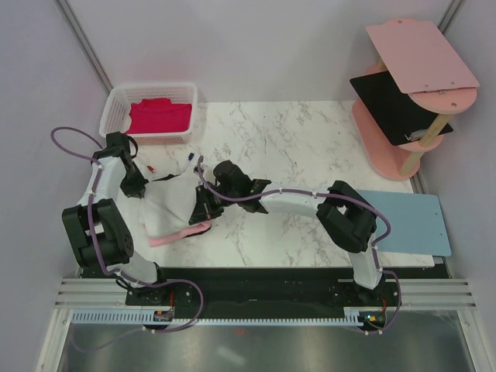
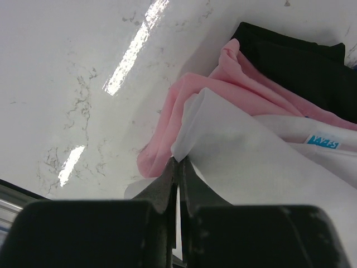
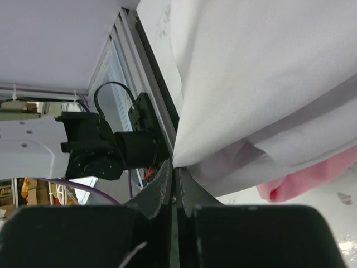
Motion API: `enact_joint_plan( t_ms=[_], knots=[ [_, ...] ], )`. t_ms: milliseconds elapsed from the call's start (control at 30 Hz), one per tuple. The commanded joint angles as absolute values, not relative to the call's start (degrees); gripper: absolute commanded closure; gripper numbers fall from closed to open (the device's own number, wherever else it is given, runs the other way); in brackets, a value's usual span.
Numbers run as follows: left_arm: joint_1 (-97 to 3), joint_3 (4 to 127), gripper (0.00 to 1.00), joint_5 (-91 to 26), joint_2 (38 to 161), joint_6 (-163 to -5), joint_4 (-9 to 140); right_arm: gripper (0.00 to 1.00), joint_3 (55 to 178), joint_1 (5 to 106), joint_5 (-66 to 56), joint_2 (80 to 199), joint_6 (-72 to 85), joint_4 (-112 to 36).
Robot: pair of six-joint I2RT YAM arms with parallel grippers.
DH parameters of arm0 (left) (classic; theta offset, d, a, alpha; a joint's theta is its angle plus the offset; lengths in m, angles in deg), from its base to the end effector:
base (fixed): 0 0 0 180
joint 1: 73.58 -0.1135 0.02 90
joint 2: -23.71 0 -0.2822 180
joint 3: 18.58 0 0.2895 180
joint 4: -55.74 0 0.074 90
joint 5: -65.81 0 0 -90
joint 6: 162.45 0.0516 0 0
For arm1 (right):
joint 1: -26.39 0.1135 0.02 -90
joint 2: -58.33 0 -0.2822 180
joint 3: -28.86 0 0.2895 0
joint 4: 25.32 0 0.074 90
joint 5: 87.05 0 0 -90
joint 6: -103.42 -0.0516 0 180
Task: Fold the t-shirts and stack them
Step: Smooth out wrinkles on the folded tshirt
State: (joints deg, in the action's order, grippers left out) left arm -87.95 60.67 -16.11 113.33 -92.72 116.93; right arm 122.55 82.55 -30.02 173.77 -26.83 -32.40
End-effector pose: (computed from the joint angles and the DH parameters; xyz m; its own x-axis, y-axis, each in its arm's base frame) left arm 0.3300 0.0920 0.2249 -0.7620 -0.5493 -0.3429 -0.5893 0.8078 0.0155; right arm 0.2623 0.4416 0.2045 -0.8267 -0.2597 -0.4991 -0.5610 0.3131 0.7663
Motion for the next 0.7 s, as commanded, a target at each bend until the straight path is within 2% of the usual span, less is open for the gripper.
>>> enact_joint_plan(
  t_ms=[0,400,433,533,567,600,633,667],
  knots=[
    [-88.7,63.7,0.98,-14.1,113.5,-90.7,116.0,0.92,117.5,83.6,-27.9,171.3,-26.7,-34.6],
    [-88.7,65.0,0.98,-14.8,114.9,-88.8,117.0,0.90,111.9,83.3,-12.4,168.7,-25.3,-35.6],
    [-88.8,65.0,0.94,-15.2,114.9,-88.9,117.1,0.89,112.2,83.1,-12.3,169.0,-25.4,-35.4],
    [-88.7,64.9,0.84,-16.7,114.2,-88.8,117.1,0.71,113.9,83.1,-12.6,169.5,-25.2,-35.5],
    [-88.7,64.9,0.81,-16.8,114.0,-88.8,117.0,0.56,113.9,83.1,-12.3,169.2,-24.9,-35.5],
    [-88.6,64.9,0.76,-17.1,113.3,-88.6,116.9,0.49,114.0,83.1,-10.8,168.9,-24.6,-35.6],
    [-88.8,64.9,0.64,-17.1,113.0,-88.4,116.9,0.43,113.9,82.9,-9.9,167.8,-24.1,-35.5],
    [-88.7,64.8,0.63,-17.0,112.8,-88.4,116.8,0.32,113.9,82.8,-9.0,167.1,-23.0,-35.6]
  ],
)
